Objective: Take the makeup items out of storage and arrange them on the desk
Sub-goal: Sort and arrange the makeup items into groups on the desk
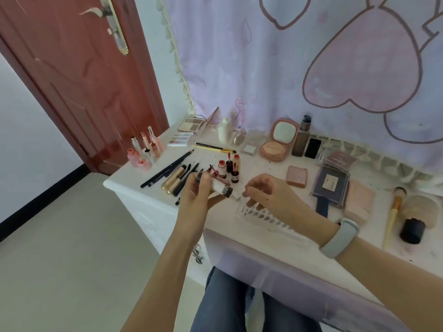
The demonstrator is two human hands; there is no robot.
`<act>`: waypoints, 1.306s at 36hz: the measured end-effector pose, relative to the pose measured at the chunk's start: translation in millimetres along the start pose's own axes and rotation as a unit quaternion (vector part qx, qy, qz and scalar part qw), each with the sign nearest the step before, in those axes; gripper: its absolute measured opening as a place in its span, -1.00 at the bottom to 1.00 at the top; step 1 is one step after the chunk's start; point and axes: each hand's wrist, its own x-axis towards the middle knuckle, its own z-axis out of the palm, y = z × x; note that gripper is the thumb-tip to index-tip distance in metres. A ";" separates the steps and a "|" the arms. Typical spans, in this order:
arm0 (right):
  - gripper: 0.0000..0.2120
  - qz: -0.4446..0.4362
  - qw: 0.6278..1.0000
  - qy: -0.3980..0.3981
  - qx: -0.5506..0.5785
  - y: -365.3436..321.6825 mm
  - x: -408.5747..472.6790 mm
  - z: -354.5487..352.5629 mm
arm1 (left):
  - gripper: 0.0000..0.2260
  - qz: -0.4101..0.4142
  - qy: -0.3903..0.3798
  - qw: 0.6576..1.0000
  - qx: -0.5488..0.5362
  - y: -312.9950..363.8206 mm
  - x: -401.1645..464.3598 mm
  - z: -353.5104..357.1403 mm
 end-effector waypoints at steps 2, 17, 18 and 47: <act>-0.94 -0.011 0.999 0.017 0.027 -0.5 -2.9 3.3 | -0.81 0.014 -0.009 0.998 0.063 0.0 -5.3 -8.5; -0.81 -0.057 0.995 0.003 -0.078 11.9 -6.3 41.6 | -0.62 -0.009 -0.210 0.929 0.304 -15.3 -20.1 -28.0; -0.83 -0.063 0.994 0.000 -0.092 11.3 -5.1 42.1 | -0.64 -0.014 -0.214 0.931 0.294 -14.5 -19.2 -28.5; -0.68 -0.171 0.937 0.066 -0.297 -6.4 14.3 -7.6 | -0.86 -0.075 -0.181 0.959 0.205 0.7 12.6 -82.7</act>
